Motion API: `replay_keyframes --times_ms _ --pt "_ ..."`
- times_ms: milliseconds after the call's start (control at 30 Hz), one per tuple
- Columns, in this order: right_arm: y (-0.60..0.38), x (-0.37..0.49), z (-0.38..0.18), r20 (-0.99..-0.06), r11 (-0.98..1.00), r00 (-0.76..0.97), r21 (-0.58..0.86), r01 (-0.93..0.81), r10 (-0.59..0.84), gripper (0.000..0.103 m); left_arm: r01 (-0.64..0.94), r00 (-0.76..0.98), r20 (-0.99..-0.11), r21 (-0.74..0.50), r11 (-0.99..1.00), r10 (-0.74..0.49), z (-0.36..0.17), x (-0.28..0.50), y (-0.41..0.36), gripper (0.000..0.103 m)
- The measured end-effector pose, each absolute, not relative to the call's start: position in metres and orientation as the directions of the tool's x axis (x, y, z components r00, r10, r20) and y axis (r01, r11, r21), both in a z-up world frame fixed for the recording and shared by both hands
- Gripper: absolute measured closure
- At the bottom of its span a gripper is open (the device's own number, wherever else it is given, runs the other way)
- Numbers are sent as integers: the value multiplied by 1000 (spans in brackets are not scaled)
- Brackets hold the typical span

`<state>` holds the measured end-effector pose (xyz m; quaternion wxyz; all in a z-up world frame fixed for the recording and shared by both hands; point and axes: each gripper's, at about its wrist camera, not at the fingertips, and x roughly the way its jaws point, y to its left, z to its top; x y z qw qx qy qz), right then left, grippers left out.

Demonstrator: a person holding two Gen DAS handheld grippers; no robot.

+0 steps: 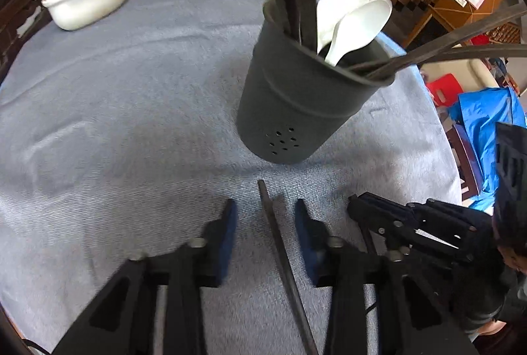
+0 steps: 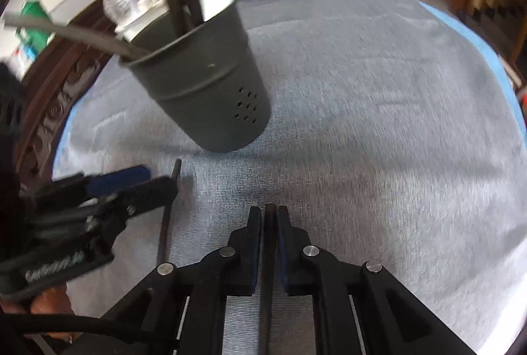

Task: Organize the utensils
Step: 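Close the left tool on a dark chopstick while the right tool grasps the other, then lift both chopsticks over the grey cup and lower them in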

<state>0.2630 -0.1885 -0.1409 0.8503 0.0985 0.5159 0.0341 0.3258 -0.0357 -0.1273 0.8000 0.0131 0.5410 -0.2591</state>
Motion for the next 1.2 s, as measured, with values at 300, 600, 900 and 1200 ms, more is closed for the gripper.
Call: replay_keyframes --times_ms 300,600,900,1200 --pt "-204 253 -125 -833 969 521 243 44 185 95 426 286 -857 -287 858 -429 -128 329 -30 94" --pt "-218 213 -63 -670 945 703 327 -10 240 95 459 443 -751 -279 843 -489 -57 289 -9 96" --pt "-203 172 3 -427 938 867 326 -117 256 95 513 610 -594 -208 833 -525 27 244 12 98" --pt "-187 152 46 -263 953 941 270 -138 211 96 520 681 -495 -192 832 -540 66 237 21 98"
